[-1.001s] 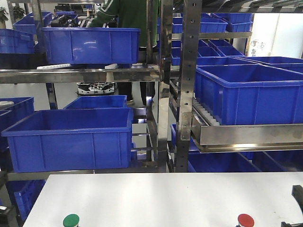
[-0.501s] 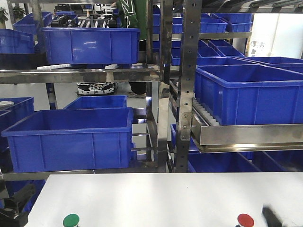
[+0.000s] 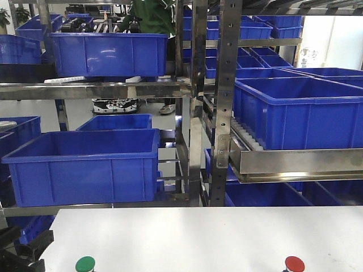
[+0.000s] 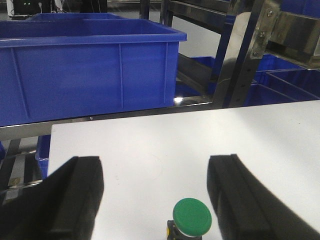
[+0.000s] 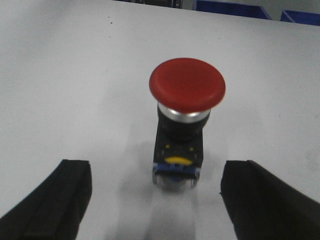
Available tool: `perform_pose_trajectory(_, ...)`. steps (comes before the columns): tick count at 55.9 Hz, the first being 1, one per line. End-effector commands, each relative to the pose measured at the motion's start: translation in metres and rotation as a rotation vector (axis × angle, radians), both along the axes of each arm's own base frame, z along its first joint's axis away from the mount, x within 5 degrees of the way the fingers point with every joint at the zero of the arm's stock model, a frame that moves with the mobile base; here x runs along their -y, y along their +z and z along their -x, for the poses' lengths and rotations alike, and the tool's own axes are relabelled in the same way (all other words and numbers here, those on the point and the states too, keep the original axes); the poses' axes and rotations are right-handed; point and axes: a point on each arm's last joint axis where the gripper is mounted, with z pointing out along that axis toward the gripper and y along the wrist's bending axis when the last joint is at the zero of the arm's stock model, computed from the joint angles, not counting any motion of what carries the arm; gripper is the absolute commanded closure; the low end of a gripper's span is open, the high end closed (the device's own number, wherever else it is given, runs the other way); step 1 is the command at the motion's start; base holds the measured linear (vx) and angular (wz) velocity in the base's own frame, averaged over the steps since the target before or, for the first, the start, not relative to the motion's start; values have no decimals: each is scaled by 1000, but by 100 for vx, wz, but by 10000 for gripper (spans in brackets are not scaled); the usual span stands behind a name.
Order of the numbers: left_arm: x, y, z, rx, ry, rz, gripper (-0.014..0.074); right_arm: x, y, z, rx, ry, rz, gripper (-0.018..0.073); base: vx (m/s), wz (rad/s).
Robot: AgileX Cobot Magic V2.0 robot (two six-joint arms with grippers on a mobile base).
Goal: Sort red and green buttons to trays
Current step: 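Lower both grippers and grasp the green and red buttons, then lift the green button with left gripper, red with right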
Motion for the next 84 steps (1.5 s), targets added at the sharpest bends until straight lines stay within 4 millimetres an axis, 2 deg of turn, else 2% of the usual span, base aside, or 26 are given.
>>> perform_pose_trajectory(1,4,18,-5,114,-27,42,42,-2,18,-30,251,-7,-38,-24,0,0)
perform_pose_trajectory(6,6,11,-6,91,-66,10,42,-3,10,-46,257,-13,-57,13,0,0)
perform_pose_trajectory(9,9,6,-4,79,-107,-14,42,-3,7,-53,264,-15,-67,91,0,0)
perform_pose_trajectory(12,12,-3,-3,55,-149,-37,42,-3,6,-57,266,-19,-81,202,0,0)
perform_pose_trajectory(20,18,-34,2,-32,-236,-45,42,-3,7,-60,267,-23,-79,576,0,0)
perform_pose_trajectory(30,22,-70,-4,-123,-270,2,42,-2,7,-60,267,-32,-79,571,0,0)
perform_pose_trajectory(39,28,-96,-9,-52,-355,-17,42,-1,7,-60,268,-43,-79,570,0,0)
perform_pose_trajectory(51,21,-124,-28,-21,-235,67,42,-1,7,-60,269,-45,-79,567,0,0)
perform_pose_trajectory(64,24,-128,-58,11,-255,101,42,-1,7,-60,269,-48,-79,567,0,0)
perform_pose_trajectory(74,31,-129,-75,-12,-346,144,46,0,7,-60,269,-55,-78,567,0,0)
perform_pose_trajectory(78,33,-131,-77,-42,-366,165,78,0,7,-60,269,-62,-78,567,0,0)
perform_pose_trajectory(81,34,-132,-77,-51,-370,172,138,0,7,-60,269,-64,-78,567,0,0)
perform_pose_trajectory(84,34,-132,-77,-54,-369,172,236,0,7,-60,269,-64,-78,567,0,0)
